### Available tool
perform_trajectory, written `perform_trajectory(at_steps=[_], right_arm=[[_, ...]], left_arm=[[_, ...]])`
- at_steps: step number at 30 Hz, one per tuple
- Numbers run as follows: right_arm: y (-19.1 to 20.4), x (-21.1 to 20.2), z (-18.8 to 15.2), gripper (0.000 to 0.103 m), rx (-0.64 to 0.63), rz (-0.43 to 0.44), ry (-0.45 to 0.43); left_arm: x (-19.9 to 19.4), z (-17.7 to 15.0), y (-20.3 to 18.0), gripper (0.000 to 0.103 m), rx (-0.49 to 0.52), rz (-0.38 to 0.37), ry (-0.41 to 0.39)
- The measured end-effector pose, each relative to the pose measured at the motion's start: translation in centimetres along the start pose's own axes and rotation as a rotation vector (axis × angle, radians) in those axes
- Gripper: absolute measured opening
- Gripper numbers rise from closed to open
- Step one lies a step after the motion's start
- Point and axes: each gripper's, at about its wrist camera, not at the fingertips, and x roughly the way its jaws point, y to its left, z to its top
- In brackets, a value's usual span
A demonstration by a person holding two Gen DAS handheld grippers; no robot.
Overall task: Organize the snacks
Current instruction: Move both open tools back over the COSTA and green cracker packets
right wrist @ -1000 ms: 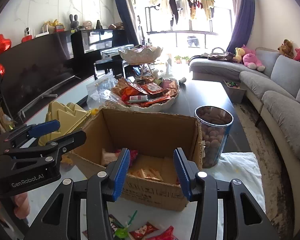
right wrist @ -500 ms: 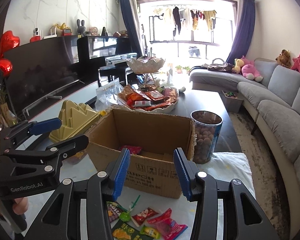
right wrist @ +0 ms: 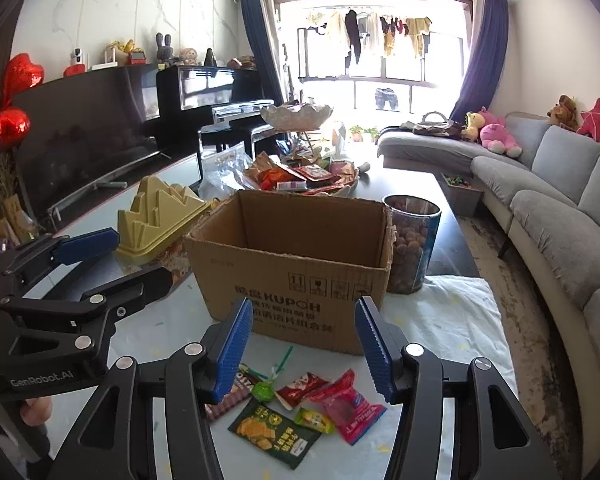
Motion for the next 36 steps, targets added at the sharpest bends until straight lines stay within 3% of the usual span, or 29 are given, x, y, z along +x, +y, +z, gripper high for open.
perform_trajectory(at_steps=[5, 16, 30, 36], right_arm=[[0.2, 0.2, -1.6, 0.054, 0.013, -0.005, 0.034], [0.9, 2.3, -6.1, 0.054, 0.002, 0.004, 0.167], [2.9, 7.5, -9.5, 0.054, -0.13, 0.131, 0.422], [3.6, 9.3, -10.1, 0.054, -0.209, 0.174, 0.504]], left_arm=[[0.2, -1.9, 0.0, 0.079, -0.002, -0.031, 0.034], [2.1, -6.9, 0.1, 0.079, 0.001, -0.025, 0.159], [5.4, -10.8, 0.5, 0.079, 0.008, -0.017, 0.317], [6.3, -11.4, 0.7, 0.079, 0.001, -0.02, 0.348]])
